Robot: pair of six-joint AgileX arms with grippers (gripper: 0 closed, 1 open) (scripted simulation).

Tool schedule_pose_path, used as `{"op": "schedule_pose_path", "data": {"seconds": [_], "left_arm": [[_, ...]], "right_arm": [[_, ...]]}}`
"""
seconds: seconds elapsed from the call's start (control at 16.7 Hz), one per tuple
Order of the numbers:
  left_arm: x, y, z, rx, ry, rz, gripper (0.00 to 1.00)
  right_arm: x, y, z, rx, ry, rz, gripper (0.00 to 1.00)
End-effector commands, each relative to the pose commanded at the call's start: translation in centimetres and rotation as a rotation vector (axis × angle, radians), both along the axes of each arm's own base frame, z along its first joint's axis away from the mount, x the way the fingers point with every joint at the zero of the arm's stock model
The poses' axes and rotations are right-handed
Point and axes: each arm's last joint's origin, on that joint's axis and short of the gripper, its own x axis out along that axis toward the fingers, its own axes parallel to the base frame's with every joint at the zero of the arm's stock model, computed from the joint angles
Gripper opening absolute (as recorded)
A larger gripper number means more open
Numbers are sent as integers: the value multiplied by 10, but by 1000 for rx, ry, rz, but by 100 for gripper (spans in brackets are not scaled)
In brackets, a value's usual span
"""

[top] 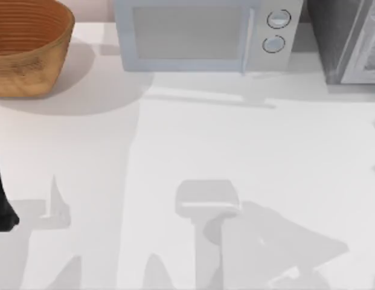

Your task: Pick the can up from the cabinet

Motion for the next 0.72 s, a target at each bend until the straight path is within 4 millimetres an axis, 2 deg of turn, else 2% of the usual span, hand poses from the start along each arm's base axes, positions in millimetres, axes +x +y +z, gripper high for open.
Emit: {"op": "schedule_pose_path", "data": {"seconds": [0.24, 0.72], "left_arm": [[0, 0, 0, 0, 0, 0, 100], [0, 0, 0, 0, 0, 0, 100]], "right_arm": [[21, -29, -12, -2, 37, 84, 0], [48, -90, -60, -3, 96, 219, 0]]}}
